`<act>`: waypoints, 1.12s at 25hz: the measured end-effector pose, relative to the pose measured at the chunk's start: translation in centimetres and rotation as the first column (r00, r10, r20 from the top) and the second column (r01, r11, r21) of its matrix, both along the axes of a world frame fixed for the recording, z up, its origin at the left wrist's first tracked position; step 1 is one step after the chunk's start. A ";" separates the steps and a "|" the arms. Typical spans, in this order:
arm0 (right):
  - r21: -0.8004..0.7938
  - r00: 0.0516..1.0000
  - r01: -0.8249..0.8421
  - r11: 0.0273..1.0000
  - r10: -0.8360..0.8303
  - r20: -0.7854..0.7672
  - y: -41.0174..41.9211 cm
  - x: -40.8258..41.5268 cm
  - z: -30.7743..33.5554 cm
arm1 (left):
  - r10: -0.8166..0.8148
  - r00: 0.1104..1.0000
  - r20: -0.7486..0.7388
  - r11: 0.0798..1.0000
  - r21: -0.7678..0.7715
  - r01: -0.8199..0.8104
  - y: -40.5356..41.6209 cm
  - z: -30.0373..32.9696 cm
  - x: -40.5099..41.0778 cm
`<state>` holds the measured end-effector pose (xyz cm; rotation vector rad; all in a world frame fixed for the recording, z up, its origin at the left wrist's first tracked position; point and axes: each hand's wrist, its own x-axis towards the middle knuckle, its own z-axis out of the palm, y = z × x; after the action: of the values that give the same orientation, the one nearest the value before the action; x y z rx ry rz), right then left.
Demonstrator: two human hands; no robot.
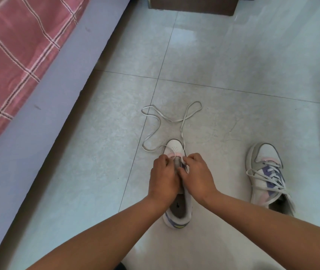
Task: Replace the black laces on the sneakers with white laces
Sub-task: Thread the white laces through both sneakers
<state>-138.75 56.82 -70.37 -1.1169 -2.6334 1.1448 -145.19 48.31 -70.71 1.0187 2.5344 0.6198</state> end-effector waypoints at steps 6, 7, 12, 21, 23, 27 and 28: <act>-0.146 0.989 0.145 0.979 -0.146 0.000 -0.1 -1.0 0.5 | 0.276 0.881 0.385 0.935 0.105 -0.339 0.1 1.0 -1.3; -0.121 0.995 0.103 0.987 -0.101 0.022 0.3 -1.0 0.5 | 0.289 0.855 0.430 0.931 0.084 -0.356 -0.1 0.9 -1.8; 0.223 0.850 -0.436 0.872 0.318 0.420 1.4 -1.3 1.2 | 0.310 0.814 0.491 0.923 0.050 -0.382 -0.4 0.6 -3.6; 0.565 0.682 -0.730 0.385 0.465 0.565 1.0 -2.4 2.1 | 0.348 0.725 0.594 0.889 0.037 -0.457 -0.6 1.0 -3.7; 0.614 0.721 -0.665 0.425 0.580 0.379 1.0 -2.1 1.8 | 0.426 0.683 0.593 0.838 0.025 -0.545 -0.2 0.9 -2.9; 0.217 0.809 -0.571 0.792 0.499 0.310 0.8 -2.5 0.5 | 0.510 0.591 0.626 0.753 0.007 -0.658 0.4 0.7 -2.1; 0.181 0.839 -0.514 0.839 0.446 0.313 1.0 -2.7 0.2 | 0.507 0.575 0.643 0.748 0.005 -0.664 0.4 0.6 -2.2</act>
<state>-141.41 57.79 -70.15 -0.5925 -3.2757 0.6935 -147.37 48.75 -70.06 -0.0808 2.1644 1.2440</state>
